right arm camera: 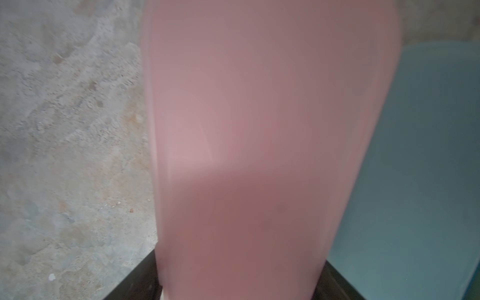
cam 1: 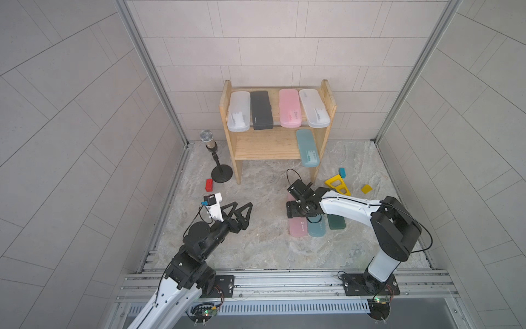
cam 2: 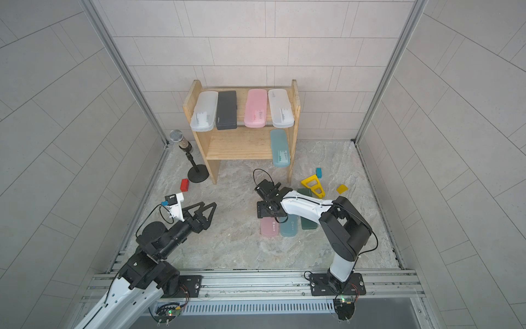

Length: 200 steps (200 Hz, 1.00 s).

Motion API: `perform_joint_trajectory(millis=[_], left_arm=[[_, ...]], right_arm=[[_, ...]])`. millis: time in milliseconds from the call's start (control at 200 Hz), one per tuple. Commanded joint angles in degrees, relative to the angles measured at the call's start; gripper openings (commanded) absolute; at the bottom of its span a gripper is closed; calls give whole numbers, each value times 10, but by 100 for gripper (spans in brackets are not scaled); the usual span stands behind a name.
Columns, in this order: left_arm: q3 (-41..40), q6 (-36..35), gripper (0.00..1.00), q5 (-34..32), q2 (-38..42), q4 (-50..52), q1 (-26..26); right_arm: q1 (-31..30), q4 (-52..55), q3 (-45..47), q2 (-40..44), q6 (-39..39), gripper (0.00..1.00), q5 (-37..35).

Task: Remove the pencil cases from the shelf
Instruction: Place the pencil case at the center of the board.

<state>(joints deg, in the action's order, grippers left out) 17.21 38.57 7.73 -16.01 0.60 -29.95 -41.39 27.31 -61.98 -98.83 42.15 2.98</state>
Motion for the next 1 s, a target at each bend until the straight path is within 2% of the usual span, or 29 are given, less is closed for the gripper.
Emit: perform_joint_trajectory(millis=[0,555,650,795,966,996], left_arm=[[-15,-5,100,-5,2,-14,4],[-18,-5,100,-8,-11,-28,4],[-15,1,100,-11,-14,-31,4],[-7,15,100,-17,-29,-30,4],[31,26,100,3,-87,-46,4],[35,48,100,10,-101,-55,4]], right_arm=[[3,10,-8,-6,-11,78,-3],[36,23,14,3,-42,82,0],[37,24,12,10,-49,86,3],[35,23,5,27,-57,97,7],[36,31,-7,66,-63,100,2],[35,34,-9,78,-65,100,1]])
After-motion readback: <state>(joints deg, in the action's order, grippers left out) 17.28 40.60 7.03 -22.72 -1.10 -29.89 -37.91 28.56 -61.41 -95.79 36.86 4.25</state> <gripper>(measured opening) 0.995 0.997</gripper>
